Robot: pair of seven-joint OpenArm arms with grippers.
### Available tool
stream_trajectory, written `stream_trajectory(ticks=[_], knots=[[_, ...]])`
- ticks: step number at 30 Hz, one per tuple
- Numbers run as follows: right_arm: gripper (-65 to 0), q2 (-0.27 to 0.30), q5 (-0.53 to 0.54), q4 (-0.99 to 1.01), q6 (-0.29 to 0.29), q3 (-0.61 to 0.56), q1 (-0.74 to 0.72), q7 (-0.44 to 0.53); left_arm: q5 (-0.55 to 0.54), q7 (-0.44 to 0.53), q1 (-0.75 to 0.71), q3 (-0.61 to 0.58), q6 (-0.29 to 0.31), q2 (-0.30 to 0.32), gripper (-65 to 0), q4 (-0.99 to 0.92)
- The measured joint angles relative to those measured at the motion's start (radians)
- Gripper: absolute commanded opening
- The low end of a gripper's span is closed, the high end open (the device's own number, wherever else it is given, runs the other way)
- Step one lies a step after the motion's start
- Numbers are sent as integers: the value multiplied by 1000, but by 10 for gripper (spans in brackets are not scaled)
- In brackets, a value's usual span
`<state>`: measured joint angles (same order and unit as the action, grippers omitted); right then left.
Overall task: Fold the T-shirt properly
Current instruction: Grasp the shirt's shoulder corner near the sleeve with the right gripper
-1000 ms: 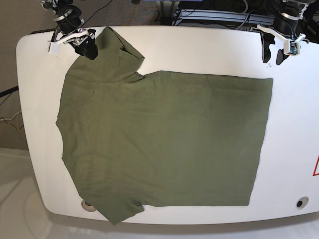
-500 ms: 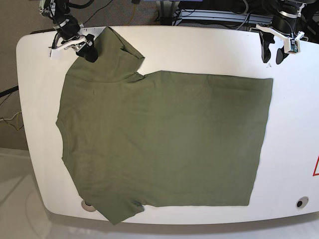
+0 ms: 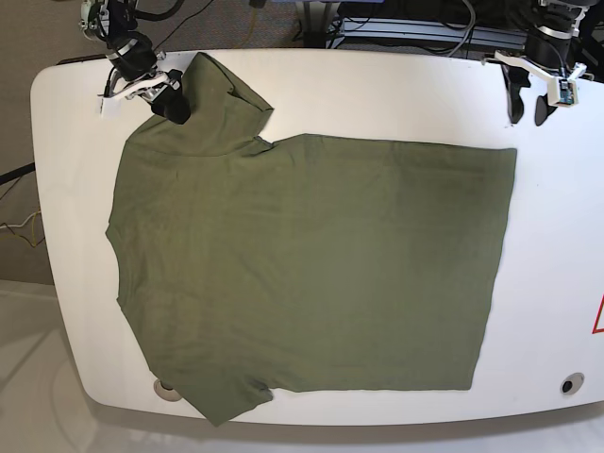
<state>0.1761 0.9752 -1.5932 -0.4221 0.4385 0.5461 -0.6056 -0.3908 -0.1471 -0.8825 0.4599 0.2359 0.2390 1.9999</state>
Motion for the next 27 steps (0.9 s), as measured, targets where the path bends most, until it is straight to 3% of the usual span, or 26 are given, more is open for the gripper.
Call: stream_trajectory(ticks=[14,27], knots=[[-339,16,55,43,-32,48,1,-2,0,-9,-2,-6,3,1,-411,-2],[-320,-2,16,35,-54,30,-21,-9,0,-5,-2,-5,0,1,-416,-2]])
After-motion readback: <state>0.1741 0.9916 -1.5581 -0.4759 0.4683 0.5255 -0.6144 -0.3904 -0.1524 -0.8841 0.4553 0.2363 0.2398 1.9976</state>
